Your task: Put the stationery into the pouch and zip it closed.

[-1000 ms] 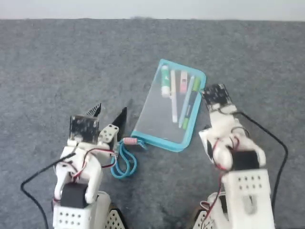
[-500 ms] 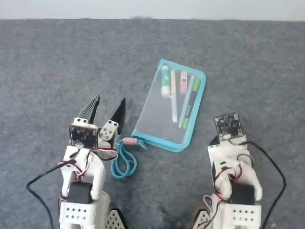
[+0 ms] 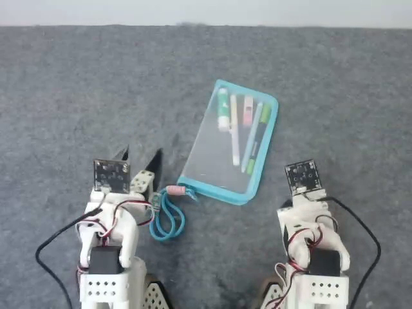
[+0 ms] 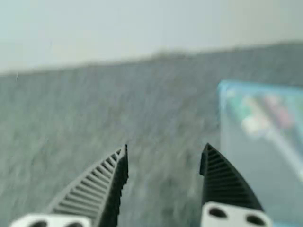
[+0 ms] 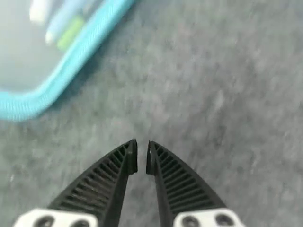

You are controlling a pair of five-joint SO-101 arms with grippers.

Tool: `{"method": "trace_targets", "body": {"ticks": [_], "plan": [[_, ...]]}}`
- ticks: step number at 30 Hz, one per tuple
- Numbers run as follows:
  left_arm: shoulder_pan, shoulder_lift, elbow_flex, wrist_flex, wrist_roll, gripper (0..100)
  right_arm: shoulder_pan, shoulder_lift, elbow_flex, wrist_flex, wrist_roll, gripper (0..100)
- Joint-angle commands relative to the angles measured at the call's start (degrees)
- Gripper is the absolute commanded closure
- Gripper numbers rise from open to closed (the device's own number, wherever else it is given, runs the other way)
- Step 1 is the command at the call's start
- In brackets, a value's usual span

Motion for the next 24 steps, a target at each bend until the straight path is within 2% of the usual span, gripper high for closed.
{"method": "trace_targets", "body": {"ticks": [1, 4, 7, 11, 24], "plan": [[-8.44, -1.32, -0.31, 13.63, 0.26, 76, 0.75, -0.66, 1.05, 4.53, -0.09, 96.3], [-14.15, -1.32, -0.31, 20.75, 0.26, 76, 0.66, -0.66, 1.05, 5.05, -0.18, 96.3], [-18.46, -1.32, -0.31, 23.56, 0.26, 76, 0.48, -0.66, 1.05, 5.05, -0.18, 96.3], [-20.4, -1.41, -0.31, 29.89, 0.35, 76, 0.4, -0.66, 1.05, 5.05, -0.18, 96.3], [-20.31, -1.32, -0.31, 29.27, 0.44, 76, 0.4, -0.66, 1.05, 5.05, -0.18, 96.3]]}}
